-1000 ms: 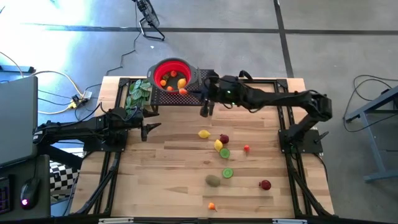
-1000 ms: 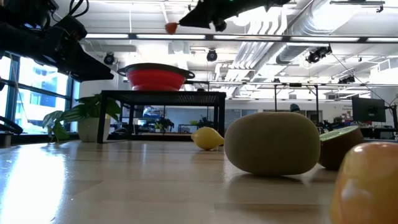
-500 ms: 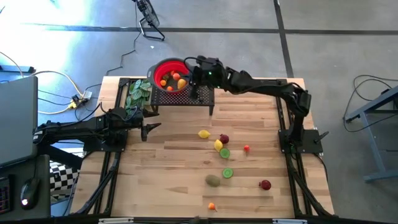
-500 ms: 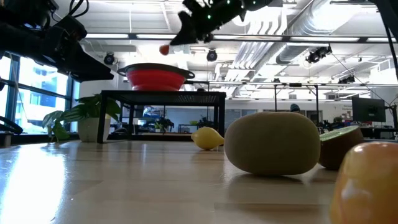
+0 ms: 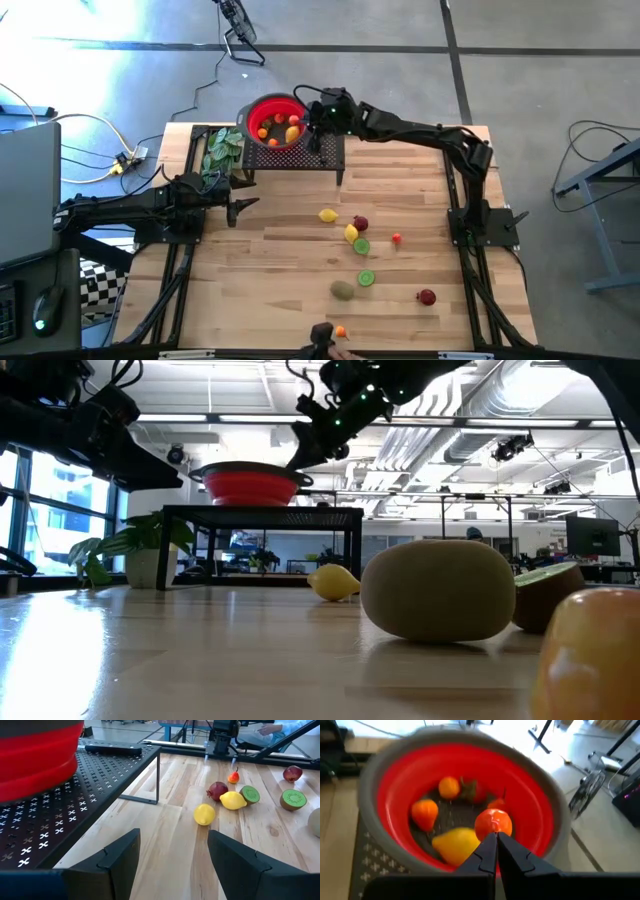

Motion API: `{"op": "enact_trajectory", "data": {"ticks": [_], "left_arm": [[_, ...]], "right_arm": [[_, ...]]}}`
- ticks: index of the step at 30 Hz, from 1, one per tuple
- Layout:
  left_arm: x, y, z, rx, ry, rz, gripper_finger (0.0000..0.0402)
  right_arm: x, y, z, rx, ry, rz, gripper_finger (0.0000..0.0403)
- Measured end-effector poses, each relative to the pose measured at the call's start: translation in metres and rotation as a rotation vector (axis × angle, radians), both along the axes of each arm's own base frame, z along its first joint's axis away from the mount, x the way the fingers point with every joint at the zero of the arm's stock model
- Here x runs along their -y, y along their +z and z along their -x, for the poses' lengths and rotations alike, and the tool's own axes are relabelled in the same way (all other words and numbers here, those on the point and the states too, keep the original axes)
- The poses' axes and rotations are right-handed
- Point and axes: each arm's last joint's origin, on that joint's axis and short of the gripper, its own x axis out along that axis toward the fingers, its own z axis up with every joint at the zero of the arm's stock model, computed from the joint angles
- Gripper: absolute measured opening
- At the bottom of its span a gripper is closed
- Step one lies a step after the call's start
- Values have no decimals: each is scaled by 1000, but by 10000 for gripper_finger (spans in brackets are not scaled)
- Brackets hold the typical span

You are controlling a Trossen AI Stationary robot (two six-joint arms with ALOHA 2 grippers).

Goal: Pick & Place Fruit
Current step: Put the orange pear into the red strainer bowl on the shelf

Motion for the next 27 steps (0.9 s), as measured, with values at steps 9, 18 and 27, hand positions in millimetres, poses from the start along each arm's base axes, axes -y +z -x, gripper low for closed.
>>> {"op": "enact_trajectory", "data": {"ticks": [9,18,27], "left_arm": [[0,0,0,0,1,0,228],[0,0,0,0,4,-1,228],[0,0,0,-2,4,-1,228]], "right_arm": [[3,2,0,19,4,34,10],[-7,4,-3,-4,30,68,128],[-38,32,11,-86,3,165,132]]}}
